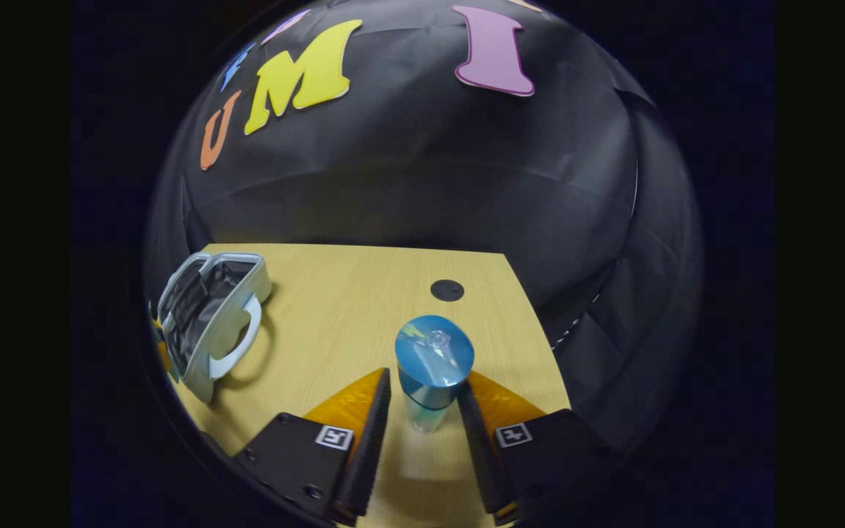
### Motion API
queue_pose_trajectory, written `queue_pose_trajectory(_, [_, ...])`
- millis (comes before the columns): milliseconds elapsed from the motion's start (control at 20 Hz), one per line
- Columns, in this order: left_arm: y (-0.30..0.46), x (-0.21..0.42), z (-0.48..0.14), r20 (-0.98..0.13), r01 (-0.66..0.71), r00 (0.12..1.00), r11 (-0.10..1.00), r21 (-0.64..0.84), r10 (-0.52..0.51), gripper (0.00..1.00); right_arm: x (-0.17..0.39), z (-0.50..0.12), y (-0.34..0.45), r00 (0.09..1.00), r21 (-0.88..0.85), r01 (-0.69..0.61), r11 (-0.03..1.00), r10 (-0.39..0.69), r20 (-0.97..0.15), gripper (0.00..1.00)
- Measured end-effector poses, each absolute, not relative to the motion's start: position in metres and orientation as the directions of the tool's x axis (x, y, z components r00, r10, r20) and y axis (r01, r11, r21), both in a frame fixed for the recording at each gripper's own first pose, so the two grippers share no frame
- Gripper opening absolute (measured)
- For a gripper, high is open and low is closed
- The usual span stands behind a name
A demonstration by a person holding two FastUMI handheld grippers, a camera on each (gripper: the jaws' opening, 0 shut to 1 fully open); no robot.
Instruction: First open the suitcase, pack the skin care products into it, and then close the suitcase.
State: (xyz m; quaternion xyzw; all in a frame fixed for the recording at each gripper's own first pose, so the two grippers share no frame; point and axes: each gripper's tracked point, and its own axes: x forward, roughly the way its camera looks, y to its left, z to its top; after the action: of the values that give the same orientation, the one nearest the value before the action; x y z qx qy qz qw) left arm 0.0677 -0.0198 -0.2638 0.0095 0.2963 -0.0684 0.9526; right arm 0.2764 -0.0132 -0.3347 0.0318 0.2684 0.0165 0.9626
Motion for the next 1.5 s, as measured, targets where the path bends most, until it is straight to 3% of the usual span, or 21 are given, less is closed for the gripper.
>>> queue_pose_trajectory(200, [0.039,0.060,-0.274,-0.619,0.045,0.784,0.999,0.005,-0.032,0.42,0.272,-0.338,-0.014,0.846,0.071,0.010,0.997,0.029,-0.532,0.39])
queue_pose_trajectory(350, [0.078,0.070,-0.278,-0.648,0.002,0.761,0.999,0.037,0.022,0.42,0.254,-0.331,-0.007,0.837,0.080,0.027,0.996,0.021,-0.547,0.36])
queue_pose_trajectory(800, [0.133,0.121,-0.320,-0.748,-0.023,0.661,0.997,0.069,0.067,0.42,0.134,-0.249,0.064,0.844,0.042,-0.066,0.997,0.078,-0.530,0.36])
queue_pose_trajectory(1150, [0.137,0.125,-0.363,-0.850,0.039,0.523,0.994,0.100,0.064,0.42,0.074,-0.219,0.097,0.851,0.081,0.008,0.997,0.036,-0.524,0.36])
queue_pose_trajectory(1500, [0.143,0.141,-0.369,-0.846,0.076,0.527,0.988,0.136,0.076,0.42,0.056,-0.214,0.108,0.839,0.057,0.036,0.998,0.001,-0.544,0.36])
